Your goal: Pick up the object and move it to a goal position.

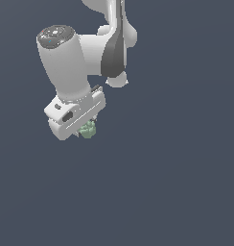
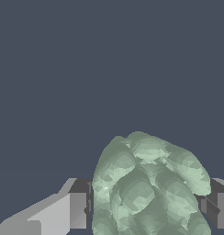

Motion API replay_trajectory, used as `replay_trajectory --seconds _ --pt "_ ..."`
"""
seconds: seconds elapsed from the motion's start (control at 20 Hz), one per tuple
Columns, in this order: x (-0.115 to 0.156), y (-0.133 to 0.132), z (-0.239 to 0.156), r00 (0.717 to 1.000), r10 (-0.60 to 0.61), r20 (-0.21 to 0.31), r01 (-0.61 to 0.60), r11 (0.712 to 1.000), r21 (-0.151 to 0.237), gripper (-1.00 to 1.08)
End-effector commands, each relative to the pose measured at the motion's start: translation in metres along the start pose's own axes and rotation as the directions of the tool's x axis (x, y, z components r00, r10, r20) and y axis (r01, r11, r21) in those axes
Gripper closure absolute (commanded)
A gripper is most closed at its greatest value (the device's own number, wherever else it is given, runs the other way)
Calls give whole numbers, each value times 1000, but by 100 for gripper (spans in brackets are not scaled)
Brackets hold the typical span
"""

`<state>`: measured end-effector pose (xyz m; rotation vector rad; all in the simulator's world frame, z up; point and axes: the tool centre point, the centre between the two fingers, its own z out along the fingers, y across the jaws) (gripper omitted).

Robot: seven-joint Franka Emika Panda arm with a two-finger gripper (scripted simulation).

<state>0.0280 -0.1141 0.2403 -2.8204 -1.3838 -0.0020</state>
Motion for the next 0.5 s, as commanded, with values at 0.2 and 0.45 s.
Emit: replay_trajectory --seconds 0.2,0.45 --pt "0 13 -15 1000 0 1 0 1000 1 108" --pt "0 16 -18 1000 0 1 0 1000 1 108"
